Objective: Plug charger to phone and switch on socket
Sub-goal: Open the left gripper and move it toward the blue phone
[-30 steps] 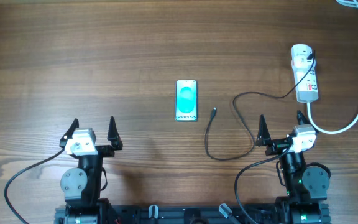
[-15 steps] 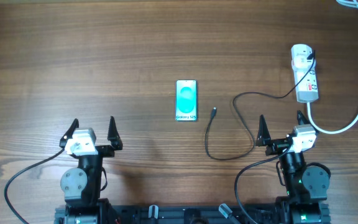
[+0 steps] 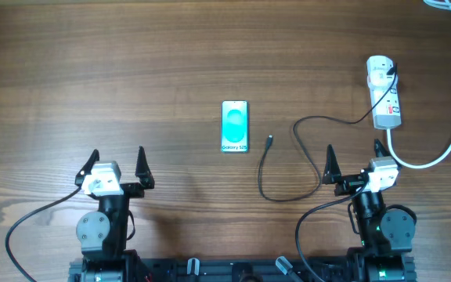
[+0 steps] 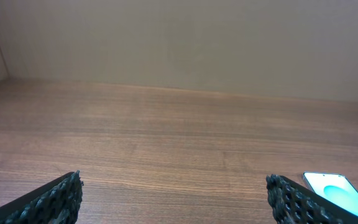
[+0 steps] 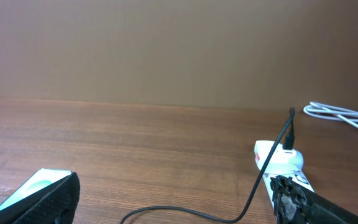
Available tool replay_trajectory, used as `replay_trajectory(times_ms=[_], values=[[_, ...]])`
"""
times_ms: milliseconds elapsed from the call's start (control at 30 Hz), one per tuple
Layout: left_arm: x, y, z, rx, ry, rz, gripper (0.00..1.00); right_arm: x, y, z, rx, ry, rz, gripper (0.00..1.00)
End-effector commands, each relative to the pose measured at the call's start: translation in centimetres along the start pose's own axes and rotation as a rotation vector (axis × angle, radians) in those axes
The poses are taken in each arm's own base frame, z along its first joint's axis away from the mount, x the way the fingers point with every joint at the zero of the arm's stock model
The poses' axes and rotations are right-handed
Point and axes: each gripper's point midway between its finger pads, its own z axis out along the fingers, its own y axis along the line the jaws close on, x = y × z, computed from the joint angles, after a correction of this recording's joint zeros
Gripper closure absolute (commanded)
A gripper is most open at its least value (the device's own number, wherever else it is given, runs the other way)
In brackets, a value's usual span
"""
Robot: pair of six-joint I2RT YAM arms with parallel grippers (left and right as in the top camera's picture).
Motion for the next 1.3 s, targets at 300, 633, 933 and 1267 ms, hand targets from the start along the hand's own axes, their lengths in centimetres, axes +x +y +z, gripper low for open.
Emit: replay_trajectory(times_ms=[300,633,933,1267], values=[[0.0,-2.1,-0.1,0.124,0.000,-0.012,0.00,-0.1,-0.2,0.0,0.013,-0.007,-0.013,0.00],[-6.5,-10.3,-4.4,0.681,-0.142,-0.332,0.00,-0.1,-0.2,0.0,0.013,-0.007,-0.013,0.00],[-14.1,-8.8,-6.2,0.620,-0.356,-0.399,0.00,-0.1,-0.2,0.0,0.013,-0.007,-0.013,0.00],[-12.7,-8.8,0.9,0.385,0.463,-0.443,0.00,-0.1,-0.2,0.0,0.013,-0.007,-0.013,0.00]])
